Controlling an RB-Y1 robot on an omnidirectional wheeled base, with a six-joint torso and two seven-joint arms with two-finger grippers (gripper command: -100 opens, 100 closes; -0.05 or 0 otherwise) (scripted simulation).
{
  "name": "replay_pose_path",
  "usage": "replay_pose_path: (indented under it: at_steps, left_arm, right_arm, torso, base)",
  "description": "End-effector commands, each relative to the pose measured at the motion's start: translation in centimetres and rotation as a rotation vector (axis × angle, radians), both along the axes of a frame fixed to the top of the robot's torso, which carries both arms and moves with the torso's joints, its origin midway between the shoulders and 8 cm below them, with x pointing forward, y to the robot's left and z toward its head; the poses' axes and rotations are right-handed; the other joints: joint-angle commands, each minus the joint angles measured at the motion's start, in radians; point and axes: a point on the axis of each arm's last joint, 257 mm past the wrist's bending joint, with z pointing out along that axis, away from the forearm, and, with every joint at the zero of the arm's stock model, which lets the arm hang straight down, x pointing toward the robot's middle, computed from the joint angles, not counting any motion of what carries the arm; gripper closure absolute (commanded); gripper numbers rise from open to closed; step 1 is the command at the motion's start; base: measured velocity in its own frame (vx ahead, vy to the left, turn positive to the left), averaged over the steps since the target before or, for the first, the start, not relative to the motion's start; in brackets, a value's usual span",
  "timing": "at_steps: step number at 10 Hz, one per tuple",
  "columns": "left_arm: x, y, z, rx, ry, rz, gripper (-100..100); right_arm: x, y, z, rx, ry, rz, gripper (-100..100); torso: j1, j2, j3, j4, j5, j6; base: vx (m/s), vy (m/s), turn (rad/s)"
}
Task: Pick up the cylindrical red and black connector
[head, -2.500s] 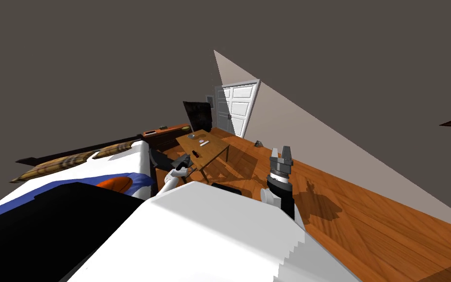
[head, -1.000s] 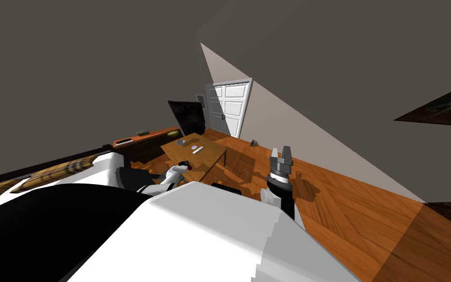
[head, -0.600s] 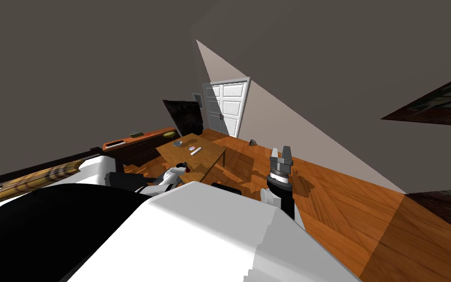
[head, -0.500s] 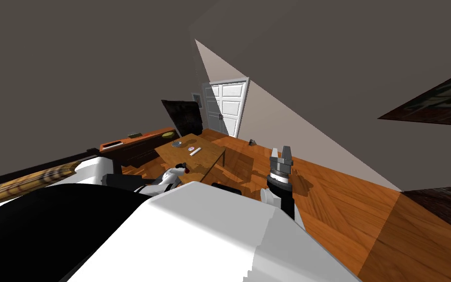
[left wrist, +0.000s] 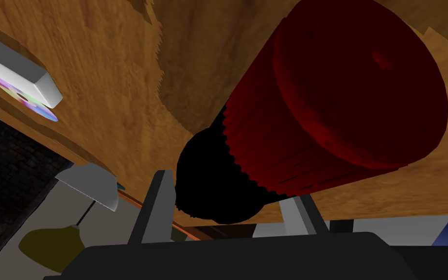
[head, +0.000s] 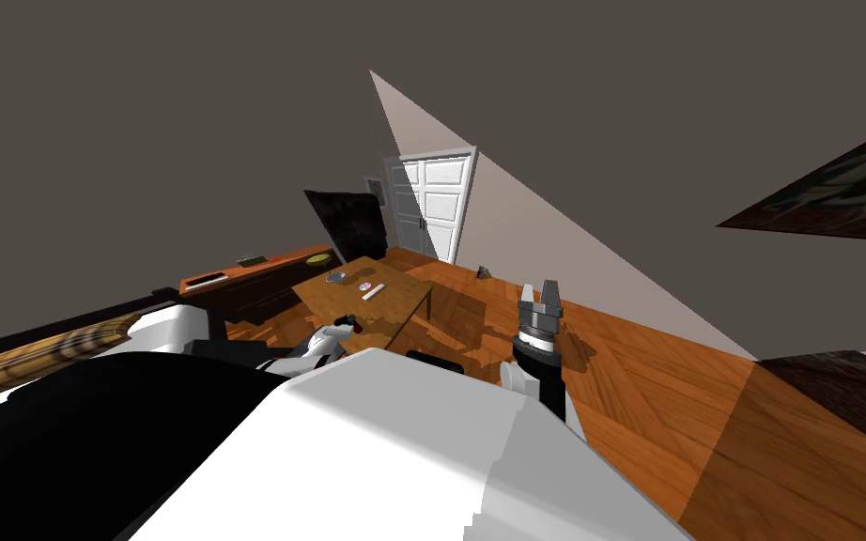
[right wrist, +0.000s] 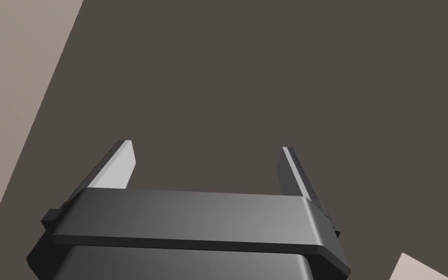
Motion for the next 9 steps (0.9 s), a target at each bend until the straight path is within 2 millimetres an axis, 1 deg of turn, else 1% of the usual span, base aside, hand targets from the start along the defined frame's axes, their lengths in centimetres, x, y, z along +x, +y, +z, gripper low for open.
replay_pose_path:
  at_steps: [1, 2, 3, 4, 5, 7, 8, 9]
  left_arm:
    - [0.0, 0.0, 0.0, 0.000, 0.000, 0.000, 100]
    - [0.0, 0.0, 0.0, 0.000, 0.000, 0.000, 100]
    - [0.0, 0.0, 0.0, 0.000, 0.000, 0.000, 0]
    - [1.7, -0.8, 0.5, 0.000, -0.001, -0.019, 100]
    - [2.7, -1.3, 0.9, 0.000, -0.001, -0.032, 100]
    - [3.8, -1.8, 1.2, 0.001, 0.000, -0.045, 100]
    - [3.5, -1.5, 1.1, 0.001, -0.002, -0.041, 100]
    - [3.5, -1.6, 1.1, 0.000, 0.001, -0.041, 0]
  right_arm:
    - [0.0, 0.0, 0.0, 0.000, 0.000, 0.000, 0]
    - [0.0, 0.0, 0.0, 0.000, 0.000, 0.000, 0]
    - [0.0, 0.0, 0.0, 0.000, 0.000, 0.000, 0]
    - [0.0, 0.0, 0.0, 0.000, 0.000, 0.000, 0]
    - [0.0, 0.0, 0.0, 0.000, 0.000, 0.000, 0]
    - [0.0, 0.0, 0.0, 0.000, 0.000, 0.000, 0]
    - [0.0, 0.0, 0.0, 0.000, 0.000, 0.000, 0]
    - [0.0, 0.0, 0.0, 0.000, 0.000, 0.000, 0]
  torso:
    - [0.000, 0.000, 0.000, 0.000, 0.000, 0.000]
    - [0.000, 0.000, 0.000, 0.000, 0.000, 0.000]
    - [0.000, 0.000, 0.000, 0.000, 0.000, 0.000]
    - [0.000, 0.000, 0.000, 0.000, 0.000, 0.000]
    - [-0.001, 0.002, 0.001, 0.000, -0.001, -0.001]
    - [-0.002, 0.004, 0.002, 0.001, -0.001, -0.001]
    - [-0.002, 0.004, 0.002, 0.001, -0.001, -0.001]
    - [-0.002, 0.002, 0.002, 0.001, -0.001, -0.001]
  base:
    - [0.000, 0.000, 0.000]
    - [0.000, 0.000, 0.000]
    - [0.000, 0.000, 0.000]
    - [-0.032, -0.007, 0.136]
    - [-0.054, -0.022, 0.199]
    - [-0.048, -0.014, 0.095]
    - [-0.018, -0.007, 0.005]
    - [0.000, 0.000, 0.000]
